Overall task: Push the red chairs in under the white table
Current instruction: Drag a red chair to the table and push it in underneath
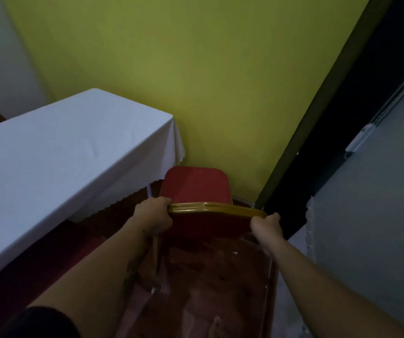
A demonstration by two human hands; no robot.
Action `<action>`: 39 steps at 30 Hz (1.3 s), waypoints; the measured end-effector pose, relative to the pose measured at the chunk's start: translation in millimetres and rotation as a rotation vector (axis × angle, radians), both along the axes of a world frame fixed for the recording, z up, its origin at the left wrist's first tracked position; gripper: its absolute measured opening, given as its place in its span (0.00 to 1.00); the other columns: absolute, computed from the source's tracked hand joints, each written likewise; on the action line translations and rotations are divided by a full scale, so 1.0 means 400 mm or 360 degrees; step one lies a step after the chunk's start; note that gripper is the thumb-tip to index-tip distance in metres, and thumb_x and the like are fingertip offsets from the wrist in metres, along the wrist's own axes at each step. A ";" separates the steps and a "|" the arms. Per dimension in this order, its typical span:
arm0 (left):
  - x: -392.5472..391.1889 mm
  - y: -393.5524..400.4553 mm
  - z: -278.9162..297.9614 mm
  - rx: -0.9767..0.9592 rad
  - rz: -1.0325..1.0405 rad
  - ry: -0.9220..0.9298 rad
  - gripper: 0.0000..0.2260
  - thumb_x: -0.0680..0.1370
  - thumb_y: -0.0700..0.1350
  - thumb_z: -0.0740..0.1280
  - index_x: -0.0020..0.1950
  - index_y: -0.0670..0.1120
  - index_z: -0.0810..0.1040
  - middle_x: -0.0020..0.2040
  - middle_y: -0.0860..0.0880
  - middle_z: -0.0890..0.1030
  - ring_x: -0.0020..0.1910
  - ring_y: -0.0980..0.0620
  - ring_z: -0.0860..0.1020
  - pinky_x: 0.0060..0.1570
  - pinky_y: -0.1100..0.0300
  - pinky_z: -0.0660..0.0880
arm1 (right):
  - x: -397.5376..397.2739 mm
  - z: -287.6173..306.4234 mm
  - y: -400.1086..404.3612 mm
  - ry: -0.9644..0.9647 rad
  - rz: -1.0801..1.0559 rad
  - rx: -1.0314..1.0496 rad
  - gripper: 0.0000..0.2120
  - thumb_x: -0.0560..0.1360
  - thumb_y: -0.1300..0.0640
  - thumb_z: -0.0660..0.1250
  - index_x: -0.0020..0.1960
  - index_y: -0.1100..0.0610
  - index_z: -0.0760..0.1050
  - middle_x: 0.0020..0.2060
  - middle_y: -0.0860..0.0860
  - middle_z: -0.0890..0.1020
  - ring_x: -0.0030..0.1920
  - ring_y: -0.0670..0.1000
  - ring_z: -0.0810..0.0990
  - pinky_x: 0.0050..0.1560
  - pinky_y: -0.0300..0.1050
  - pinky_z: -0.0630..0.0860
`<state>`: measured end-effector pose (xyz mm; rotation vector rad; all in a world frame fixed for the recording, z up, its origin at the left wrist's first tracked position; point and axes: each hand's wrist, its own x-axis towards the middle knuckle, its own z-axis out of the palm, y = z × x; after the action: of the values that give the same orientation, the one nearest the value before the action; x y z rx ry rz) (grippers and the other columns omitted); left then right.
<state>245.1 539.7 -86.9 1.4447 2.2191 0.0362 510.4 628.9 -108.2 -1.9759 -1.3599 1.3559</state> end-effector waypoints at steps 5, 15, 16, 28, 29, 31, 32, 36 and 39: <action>0.019 0.020 0.008 -0.0015 0.0017 0.0247 0.05 0.72 0.43 0.68 0.47 0.45 0.75 0.42 0.47 0.76 0.43 0.45 0.78 0.42 0.53 0.77 | -0.111 0.025 -0.084 0.1121 -0.0388 -0.0530 0.20 0.76 0.64 0.62 0.68 0.60 0.67 0.63 0.65 0.72 0.62 0.67 0.75 0.59 0.71 0.76; 0.120 0.030 0.012 0.0013 -0.0162 0.0376 0.12 0.77 0.46 0.67 0.58 0.43 0.80 0.55 0.45 0.82 0.54 0.44 0.81 0.48 0.53 0.77 | -0.193 0.047 -0.052 0.1320 -0.0750 -0.0374 0.26 0.72 0.63 0.74 0.68 0.62 0.71 0.61 0.62 0.78 0.60 0.66 0.79 0.56 0.72 0.79; 0.138 0.037 0.015 0.0022 -0.0226 0.0384 0.12 0.77 0.47 0.67 0.57 0.44 0.80 0.53 0.45 0.82 0.52 0.45 0.81 0.47 0.53 0.76 | -0.174 0.048 -0.042 0.1303 -0.0766 -0.0354 0.26 0.73 0.63 0.75 0.68 0.62 0.71 0.61 0.62 0.78 0.59 0.66 0.79 0.55 0.71 0.79; 0.186 0.066 -0.026 -0.0251 -0.0416 -0.0185 0.16 0.76 0.40 0.66 0.63 0.41 0.75 0.62 0.41 0.77 0.58 0.40 0.78 0.54 0.49 0.78 | -0.101 0.036 -0.009 0.1048 -0.0929 -0.0096 0.40 0.69 0.68 0.65 0.77 0.52 0.54 0.55 0.61 0.79 0.49 0.60 0.83 0.46 0.65 0.82; 0.193 0.070 -0.022 -0.0260 -0.0443 -0.0169 0.15 0.76 0.40 0.66 0.62 0.41 0.76 0.61 0.40 0.78 0.57 0.39 0.79 0.49 0.49 0.78 | -0.094 0.035 -0.004 0.1039 -0.0907 -0.0099 0.38 0.69 0.68 0.64 0.76 0.54 0.56 0.53 0.61 0.78 0.47 0.59 0.82 0.43 0.62 0.82; 0.216 0.077 -0.013 -0.0252 -0.0492 -0.0164 0.14 0.76 0.41 0.66 0.61 0.41 0.77 0.60 0.40 0.78 0.56 0.39 0.79 0.45 0.51 0.74 | -0.067 0.039 0.014 0.0987 -0.0821 -0.0097 0.33 0.70 0.68 0.64 0.75 0.59 0.62 0.46 0.59 0.77 0.42 0.57 0.80 0.37 0.56 0.79; 0.230 0.081 -0.010 -0.0243 -0.0503 -0.0180 0.14 0.76 0.42 0.66 0.61 0.41 0.77 0.60 0.40 0.78 0.56 0.39 0.79 0.44 0.52 0.74 | -0.050 0.039 0.028 0.0963 -0.0761 -0.0087 0.32 0.69 0.67 0.64 0.73 0.60 0.65 0.43 0.57 0.76 0.41 0.56 0.79 0.36 0.54 0.78; 0.281 0.088 -0.001 -0.0229 -0.0534 -0.0161 0.14 0.76 0.42 0.66 0.60 0.41 0.79 0.59 0.40 0.80 0.56 0.39 0.81 0.43 0.53 0.74 | -0.002 0.034 0.076 0.0868 -0.0534 -0.0106 0.28 0.63 0.62 0.68 0.64 0.58 0.71 0.39 0.56 0.76 0.42 0.57 0.80 0.43 0.57 0.81; 0.294 0.088 0.001 -0.0233 -0.0505 -0.0154 0.16 0.75 0.44 0.67 0.62 0.42 0.79 0.61 0.40 0.80 0.58 0.39 0.81 0.47 0.53 0.76 | 0.007 0.023 0.109 0.0850 -0.0393 -0.0125 0.27 0.61 0.61 0.68 0.60 0.58 0.70 0.37 0.56 0.76 0.43 0.58 0.80 0.52 0.65 0.81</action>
<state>362.6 575.1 -86.5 1.6563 1.8532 -0.1553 513.2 672.7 -99.2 -1.5922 -0.8015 1.6701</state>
